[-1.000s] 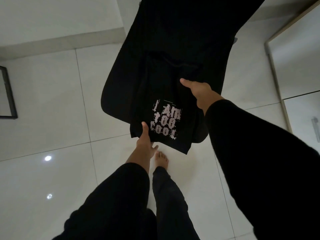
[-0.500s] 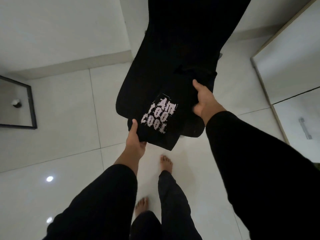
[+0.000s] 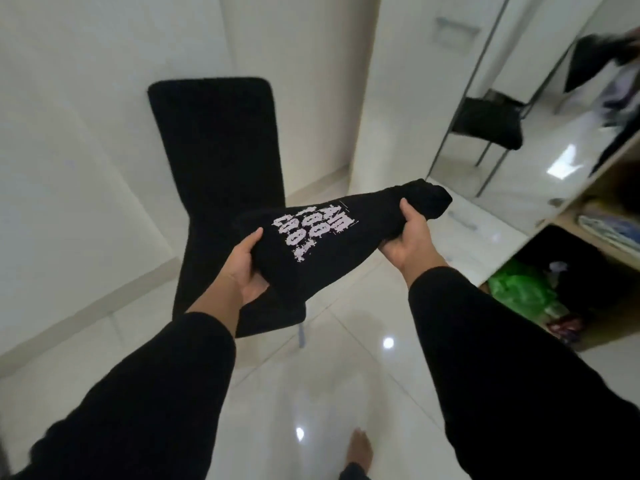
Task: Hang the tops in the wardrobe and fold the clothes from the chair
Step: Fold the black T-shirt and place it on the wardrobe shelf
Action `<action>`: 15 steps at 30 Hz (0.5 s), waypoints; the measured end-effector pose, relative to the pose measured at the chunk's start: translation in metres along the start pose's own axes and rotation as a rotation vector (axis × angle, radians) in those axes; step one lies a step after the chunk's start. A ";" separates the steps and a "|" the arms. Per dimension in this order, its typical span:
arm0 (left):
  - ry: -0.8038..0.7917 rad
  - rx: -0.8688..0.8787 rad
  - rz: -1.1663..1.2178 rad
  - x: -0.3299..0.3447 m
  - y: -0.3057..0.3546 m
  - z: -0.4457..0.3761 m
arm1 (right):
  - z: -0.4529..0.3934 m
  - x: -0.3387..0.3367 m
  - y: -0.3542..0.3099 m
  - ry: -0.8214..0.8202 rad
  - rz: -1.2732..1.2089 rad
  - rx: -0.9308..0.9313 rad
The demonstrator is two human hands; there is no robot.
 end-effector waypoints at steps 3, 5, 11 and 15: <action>-0.042 -0.029 -0.129 0.086 -0.013 -0.009 | 0.018 -0.037 -0.077 0.075 -0.055 -0.117; -0.077 -0.054 -0.182 0.142 -0.029 -0.020 | 0.027 -0.064 -0.123 0.145 -0.083 -0.198; -0.177 -0.113 -0.265 0.296 -0.097 -0.061 | 0.030 -0.155 -0.247 0.290 -0.177 -0.347; -0.207 -0.157 -0.317 0.382 -0.152 -0.078 | 0.026 -0.220 -0.311 0.362 -0.217 -0.411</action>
Point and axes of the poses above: each hand's wrist, its own z-axis away from the middle knuckle, its own x-axis out of the palm, y = z × x, the point moved 1 cm from there along -z, towards the middle knuckle, and after that the axes turned 12 degrees about -x, right-handed, at the moved point
